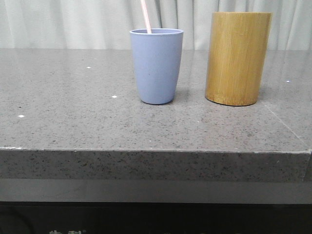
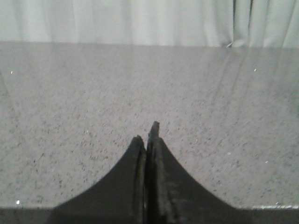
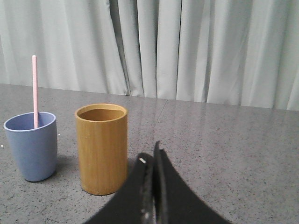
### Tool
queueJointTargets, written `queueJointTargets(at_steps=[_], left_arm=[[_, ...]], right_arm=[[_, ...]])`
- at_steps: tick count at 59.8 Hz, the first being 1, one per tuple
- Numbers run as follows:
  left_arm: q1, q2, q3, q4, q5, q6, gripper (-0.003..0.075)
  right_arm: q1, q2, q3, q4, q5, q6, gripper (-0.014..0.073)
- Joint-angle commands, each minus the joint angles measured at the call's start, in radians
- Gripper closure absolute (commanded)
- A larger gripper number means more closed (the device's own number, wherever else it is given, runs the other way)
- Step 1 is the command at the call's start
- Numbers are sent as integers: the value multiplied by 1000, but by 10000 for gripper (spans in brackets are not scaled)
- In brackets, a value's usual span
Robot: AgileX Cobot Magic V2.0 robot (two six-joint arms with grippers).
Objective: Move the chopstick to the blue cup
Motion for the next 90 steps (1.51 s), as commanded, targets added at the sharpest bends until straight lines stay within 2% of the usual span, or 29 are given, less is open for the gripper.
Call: queueJointTargets(at_steps=[1,16,19,78,90], left_arm=[[9,-25,27,-2,-121,-8,739],[9,-24,185,-11,-332,-8,739],[9,-24,182,-11,-300,-8,739],[9,-22,182,-11,-304,-8,739],[9,-22,182,-11,-304,-8,739]], right_arm=[[-3,11,-22,2,-81,-5,694],[-3,11,-22,2,-81,-5,694],[-3,11,-22,2,-81,-5,694],[-3,11,-21,-23,-82,-5,694],[-4,11,131,-24,-174,-5,694]])
